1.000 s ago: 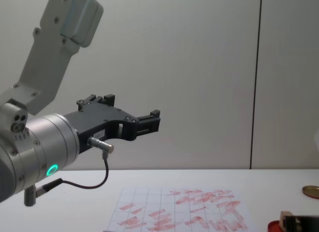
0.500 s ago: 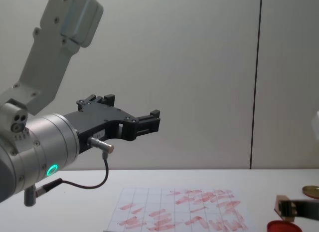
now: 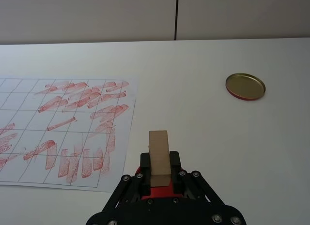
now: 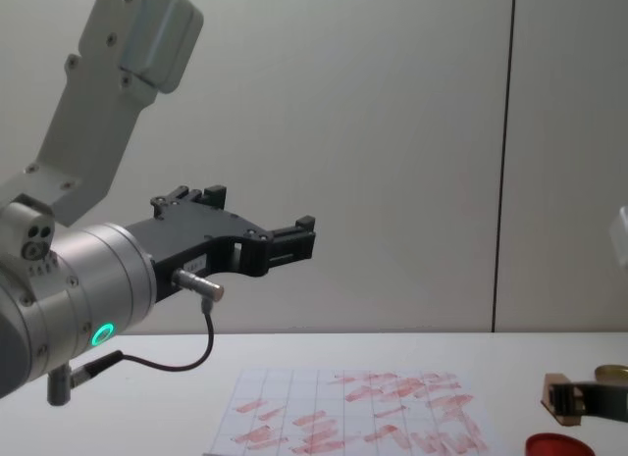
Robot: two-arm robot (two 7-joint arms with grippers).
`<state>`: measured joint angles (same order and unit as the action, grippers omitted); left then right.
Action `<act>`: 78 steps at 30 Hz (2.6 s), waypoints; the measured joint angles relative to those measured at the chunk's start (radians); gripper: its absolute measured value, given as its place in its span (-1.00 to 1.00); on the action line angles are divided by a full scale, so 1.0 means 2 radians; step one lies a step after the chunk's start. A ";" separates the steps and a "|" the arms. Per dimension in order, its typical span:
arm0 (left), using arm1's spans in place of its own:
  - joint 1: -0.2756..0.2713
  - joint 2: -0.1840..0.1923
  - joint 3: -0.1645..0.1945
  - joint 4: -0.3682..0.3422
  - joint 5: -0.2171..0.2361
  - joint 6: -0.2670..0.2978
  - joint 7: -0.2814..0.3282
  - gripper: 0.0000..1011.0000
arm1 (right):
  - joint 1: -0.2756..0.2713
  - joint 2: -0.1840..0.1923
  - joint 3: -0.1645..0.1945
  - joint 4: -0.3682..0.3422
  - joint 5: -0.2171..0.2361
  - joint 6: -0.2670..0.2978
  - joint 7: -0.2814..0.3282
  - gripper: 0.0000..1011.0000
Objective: Use the one hand to pick up the stamp and affix it onto the A4 paper.
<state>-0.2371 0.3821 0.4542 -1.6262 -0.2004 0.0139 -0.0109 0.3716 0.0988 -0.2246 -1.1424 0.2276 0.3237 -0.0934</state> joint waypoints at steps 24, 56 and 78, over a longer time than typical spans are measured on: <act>0.000 0.000 0.000 0.000 0.000 0.000 0.000 0.96 | 0.061 -0.035 -0.028 0.083 -0.043 -0.030 0.034 -0.57; 0.000 0.000 0.000 0.000 0.000 0.000 0.000 0.96 | 0.193 -0.098 -0.051 0.314 -0.061 -0.083 0.057 -0.57; 0.000 0.000 0.000 0.000 0.000 0.000 0.000 0.96 | 0.235 -0.113 -0.047 0.403 -0.071 -0.107 0.056 -0.57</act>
<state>-0.2371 0.3821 0.4542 -1.6262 -0.2004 0.0139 -0.0109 0.8426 -0.1272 -0.3185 -0.3369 0.0859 0.1105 0.0188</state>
